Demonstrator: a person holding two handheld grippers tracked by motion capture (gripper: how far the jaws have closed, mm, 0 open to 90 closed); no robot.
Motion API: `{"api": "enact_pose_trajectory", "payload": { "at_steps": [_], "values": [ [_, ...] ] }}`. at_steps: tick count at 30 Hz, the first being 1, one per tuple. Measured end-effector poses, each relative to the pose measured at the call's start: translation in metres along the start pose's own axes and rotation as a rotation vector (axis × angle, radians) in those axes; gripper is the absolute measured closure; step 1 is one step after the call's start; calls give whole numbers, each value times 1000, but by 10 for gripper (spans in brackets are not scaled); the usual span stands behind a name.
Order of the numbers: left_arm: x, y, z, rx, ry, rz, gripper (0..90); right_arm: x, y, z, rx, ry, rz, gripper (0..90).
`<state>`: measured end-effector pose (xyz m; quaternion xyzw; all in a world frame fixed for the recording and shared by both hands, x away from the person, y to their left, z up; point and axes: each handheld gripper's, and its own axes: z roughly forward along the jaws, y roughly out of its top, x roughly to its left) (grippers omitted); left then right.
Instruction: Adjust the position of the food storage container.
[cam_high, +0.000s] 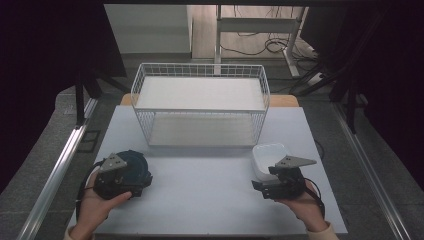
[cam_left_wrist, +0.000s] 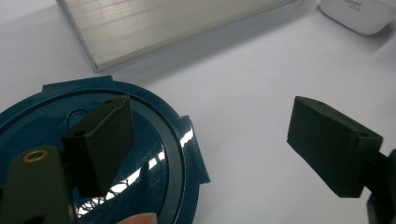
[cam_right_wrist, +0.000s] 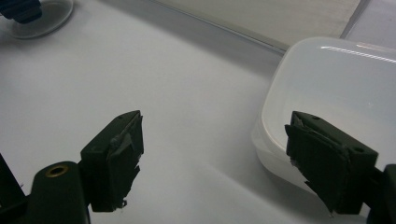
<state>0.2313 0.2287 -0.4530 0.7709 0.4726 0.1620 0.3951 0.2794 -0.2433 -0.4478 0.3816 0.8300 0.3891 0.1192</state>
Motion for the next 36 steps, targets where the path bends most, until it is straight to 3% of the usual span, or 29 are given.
{"api": "enact_pose_trajectory", "payload": {
  "at_steps": [8, 14, 26, 31, 36],
  "values": [
    [2, 2, 4, 4, 1, -2, 148, 1, -4, 1, 11, 10, -5, 194],
    [-1, 2, 4, -1, -11, 7, 148, 9, -9, -3, 21, -6, -16, 197],
    [2, -1, -3, -11, -7, -4, 152, 12, -7, 1, 37, -5, -31, 202],
    [0, 2, -9, -16, -6, 11, 172, 12, -7, 0, 31, 0, -27, 203],
    [13, 8, -16, -23, 20, -7, 194, 12, -7, 0, 27, 5, -30, 205]
  ]
}}
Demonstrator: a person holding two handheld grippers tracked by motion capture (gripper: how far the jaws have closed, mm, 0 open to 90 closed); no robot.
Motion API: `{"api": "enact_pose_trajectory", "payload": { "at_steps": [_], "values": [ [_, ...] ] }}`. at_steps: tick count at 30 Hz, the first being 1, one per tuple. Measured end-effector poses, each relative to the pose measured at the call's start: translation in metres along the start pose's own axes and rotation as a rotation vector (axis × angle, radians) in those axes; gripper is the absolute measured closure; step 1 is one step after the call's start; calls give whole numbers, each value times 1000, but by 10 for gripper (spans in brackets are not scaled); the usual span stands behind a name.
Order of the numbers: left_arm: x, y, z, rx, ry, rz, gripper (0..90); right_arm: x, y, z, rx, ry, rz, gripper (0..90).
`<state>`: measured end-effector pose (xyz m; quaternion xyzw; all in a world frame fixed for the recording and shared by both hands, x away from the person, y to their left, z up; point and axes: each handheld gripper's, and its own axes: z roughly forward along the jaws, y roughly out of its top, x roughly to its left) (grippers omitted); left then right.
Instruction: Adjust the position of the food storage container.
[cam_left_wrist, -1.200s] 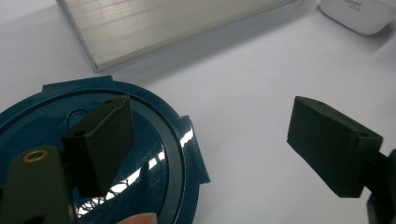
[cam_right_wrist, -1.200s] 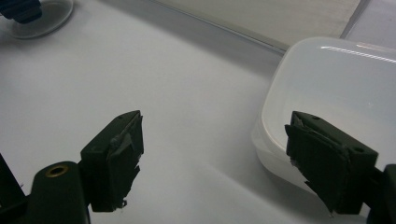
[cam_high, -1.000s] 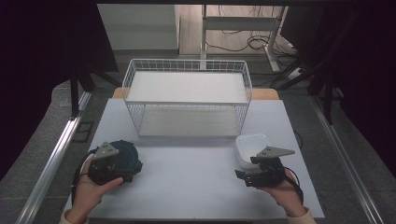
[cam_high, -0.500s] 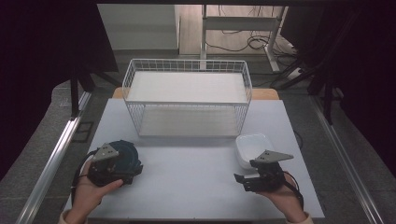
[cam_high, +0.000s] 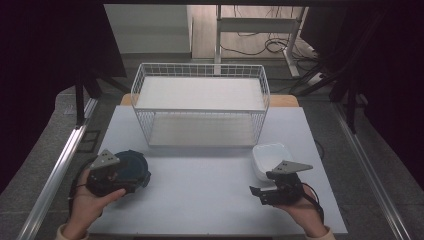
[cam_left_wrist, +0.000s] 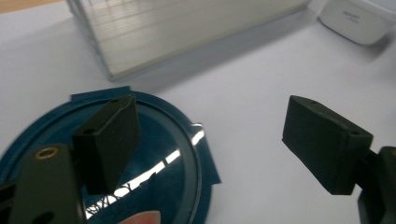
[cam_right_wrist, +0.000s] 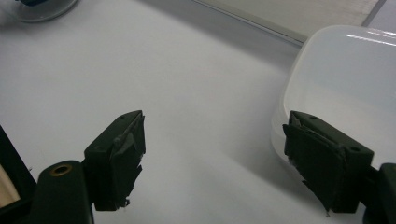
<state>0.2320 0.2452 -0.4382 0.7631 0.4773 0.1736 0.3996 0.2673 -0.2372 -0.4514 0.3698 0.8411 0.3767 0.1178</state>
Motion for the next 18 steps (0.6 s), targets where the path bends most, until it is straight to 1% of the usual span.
{"api": "enact_pose_trajectory", "payload": {
  "at_steps": [2, 3, 4, 7, 8, 9, 12, 13, 16, 17, 18],
  "values": [
    [4, 1, -2, 2, 13, -1, 197, 0, -1, 0, 0, 0, -5, 206],
    [4, 1, -2, 2, 13, -1, 200, 0, -1, 0, 2, -1, -5, 206],
    [8, 3, -2, 8, 24, -2, 206, -1, -1, 0, 1, 0, -6, 207],
    [14, 3, -3, 22, 36, -12, 217, -1, -2, 0, -1, 2, -4, 208],
    [14, 3, -3, 22, 36, -12, 220, -1, -2, 0, -1, 2, -4, 208],
    [19, 3, -5, 28, 50, -12, 225, -1, -2, -1, -1, 2, -6, 209],
    [27, 1, -8, 40, 60, -14, 237, -1, -2, -1, -3, 3, -3, 209],
    [27, 1, -8, 40, 60, -14, 242, -1, -2, -1, -3, 3, -3, 209],
    [36, 1, -11, 53, 70, -22, 264, -2, -2, 0, 0, 1, -1, 209],
    [44, 1, -14, 61, 81, -26, 297, -3, -2, 0, 2, 0, 3, 209],
    [48, 1, -16, 65, 88, -27, 312, -3, -2, 1, 3, 1, 4, 209]
  ]
}}
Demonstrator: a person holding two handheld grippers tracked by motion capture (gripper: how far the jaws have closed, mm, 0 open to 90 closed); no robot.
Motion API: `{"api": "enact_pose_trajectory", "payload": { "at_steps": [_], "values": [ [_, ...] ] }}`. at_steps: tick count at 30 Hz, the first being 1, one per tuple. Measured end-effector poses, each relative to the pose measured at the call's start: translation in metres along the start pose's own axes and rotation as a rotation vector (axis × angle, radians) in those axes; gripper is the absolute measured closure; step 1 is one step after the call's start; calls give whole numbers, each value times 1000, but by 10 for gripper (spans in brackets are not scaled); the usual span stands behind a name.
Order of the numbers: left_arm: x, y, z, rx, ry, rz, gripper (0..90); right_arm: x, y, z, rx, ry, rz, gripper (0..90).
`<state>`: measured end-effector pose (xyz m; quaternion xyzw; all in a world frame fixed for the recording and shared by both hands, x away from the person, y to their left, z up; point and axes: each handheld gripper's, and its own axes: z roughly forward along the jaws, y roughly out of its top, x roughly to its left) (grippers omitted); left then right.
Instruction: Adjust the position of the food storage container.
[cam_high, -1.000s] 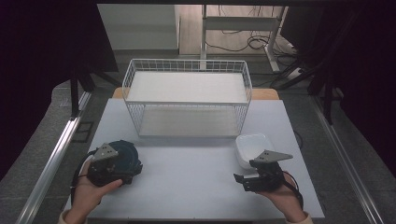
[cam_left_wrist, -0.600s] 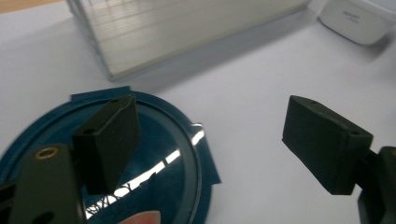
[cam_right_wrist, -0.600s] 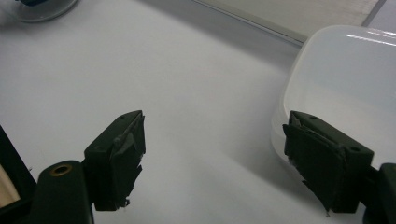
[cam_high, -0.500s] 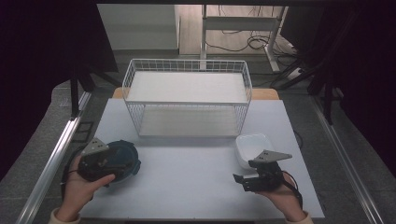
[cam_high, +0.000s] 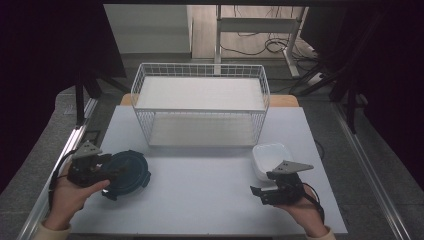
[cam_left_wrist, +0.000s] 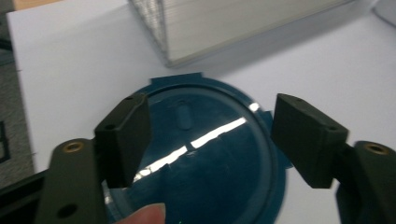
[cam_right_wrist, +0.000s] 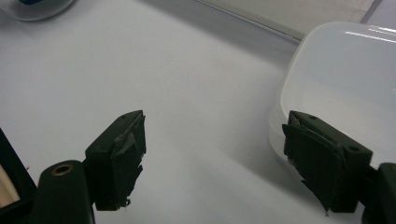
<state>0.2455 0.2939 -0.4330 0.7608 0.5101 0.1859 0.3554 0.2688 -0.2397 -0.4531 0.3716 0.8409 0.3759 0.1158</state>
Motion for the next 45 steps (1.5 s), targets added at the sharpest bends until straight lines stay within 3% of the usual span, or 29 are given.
{"api": "enact_pose_trajectory", "payload": {
  "at_steps": [5, 6, 8, 9, 10, 12, 19, 26, 32, 45],
  "values": [
    [19, 0, -3, 19, 40, -19, 465, -1, -1, 1, 5, 0, 2, 209],
    [31, -1, -2, 38, 58, -32, 510, -1, -1, 2, 4, 0, 3, 209],
    [37, -2, -2, 46, 59, -42, 594, -1, -1, 2, 4, 0, 3, 209],
    [43, -4, 0, 56, 60, -53, 594, -1, -1, 2, 4, 1, 4, 209],
    [49, -6, 2, 68, 65, -66, 677, -1, -1, 1, 0, 0, 3, 209],
    [62, -11, 7, 100, 67, -83, 733, -1, -1, 0, -1, -3, 5, 209],
    [81, -18, 20, 175, 62, -105, 885, -2, -1, 2, 0, -1, 11, 209],
    [88, -23, 32, 230, 68, -102, 900, -2, -2, 3, 6, 0, 10, 209],
    [85, -33, 41, 283, 39, -98, 900, -3, -2, 3, 7, -2, 11, 209],
    [83, -35, 41, 284, 52, -93, 900, -3, -1, 2, 5, -11, 16, 209]
  ]
}}
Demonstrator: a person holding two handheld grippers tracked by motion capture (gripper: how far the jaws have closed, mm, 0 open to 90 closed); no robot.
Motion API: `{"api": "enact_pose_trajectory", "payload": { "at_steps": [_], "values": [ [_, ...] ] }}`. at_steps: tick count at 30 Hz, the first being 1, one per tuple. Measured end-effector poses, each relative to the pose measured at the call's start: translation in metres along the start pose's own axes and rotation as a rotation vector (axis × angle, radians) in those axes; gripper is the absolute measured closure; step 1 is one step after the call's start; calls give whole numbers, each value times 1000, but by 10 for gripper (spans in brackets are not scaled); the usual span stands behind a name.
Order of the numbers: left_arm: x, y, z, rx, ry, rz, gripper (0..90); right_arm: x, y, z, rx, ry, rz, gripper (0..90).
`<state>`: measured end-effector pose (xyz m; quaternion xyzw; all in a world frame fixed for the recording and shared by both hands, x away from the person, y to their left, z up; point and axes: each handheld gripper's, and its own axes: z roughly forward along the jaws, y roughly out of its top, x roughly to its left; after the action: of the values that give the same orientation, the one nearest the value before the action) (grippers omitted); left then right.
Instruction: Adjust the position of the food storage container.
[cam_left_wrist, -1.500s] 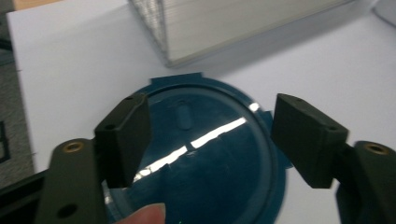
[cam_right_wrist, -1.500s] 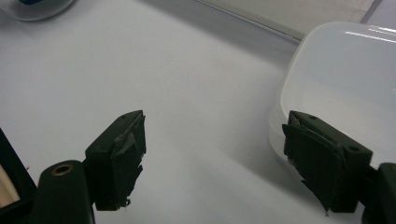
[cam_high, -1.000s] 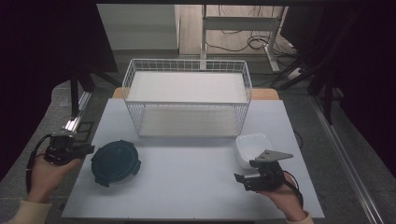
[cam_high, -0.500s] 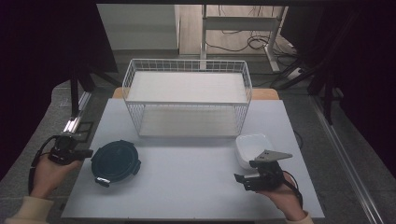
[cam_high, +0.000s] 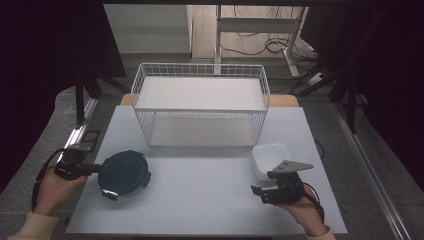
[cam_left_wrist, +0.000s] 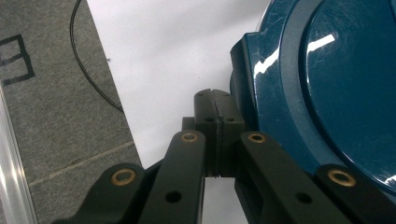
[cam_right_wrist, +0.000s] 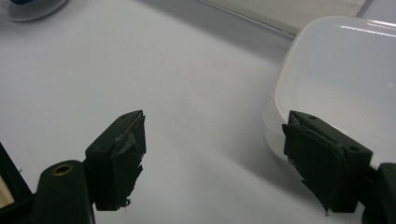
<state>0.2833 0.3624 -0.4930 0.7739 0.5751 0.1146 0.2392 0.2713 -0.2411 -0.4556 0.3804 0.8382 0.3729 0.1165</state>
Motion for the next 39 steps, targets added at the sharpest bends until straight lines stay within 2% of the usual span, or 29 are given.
{"api": "enact_pose_trajectory", "payload": {
  "at_steps": [4, 9, 16, 17, 19, 20, 23, 25, 29, 34, 35, 39],
  "values": [
    [-3, 0, 0, 2, 15, 8, 900, 0, 0, 0, -3, 1, 1, 210],
    [-4, 1, 0, 12, 7, 9, 900, 1, 1, 0, 0, 1, -5, 210],
    [-12, -2, 0, 26, 1, 16, 900, 1, 2, 0, -3, 2, -4, 210],
    [-15, -3, 3, 34, -5, 19, 900, 1, 2, 0, -4, 1, -3, 210],
    [-19, -5, 10, 65, -44, 35, 900, 1, 2, 0, -6, 2, 0, 210],
    [-23, -6, 15, 72, -46, 42, 900, 1, 2, 0, -6, 2, 0, 210],
    [-32, -2, 16, 37, -53, 39, 900, 1, 2, -1, -9, 1, -3, 210],
    [-35, 2, 14, 26, -79, 42, 900, 1, 2, -1, -8, 0, -2, 210],
    [-44, 7, 19, 64, -85, 87, 900, 1, 2, 0, -5, 3, 1, 210],
    [-61, 9, 22, 49, -102, 112, 900, 0, 1, -1, -8, 2, -2, 211],
    [-61, 9, 22, 49, -102, 112, 900, 1, 2, -1, -9, 3, -3, 211],
    [-82, 15, 26, 52, -132, 159, 900, 2, 2, -1, -6, 4, -9, 211]
  ]
}}
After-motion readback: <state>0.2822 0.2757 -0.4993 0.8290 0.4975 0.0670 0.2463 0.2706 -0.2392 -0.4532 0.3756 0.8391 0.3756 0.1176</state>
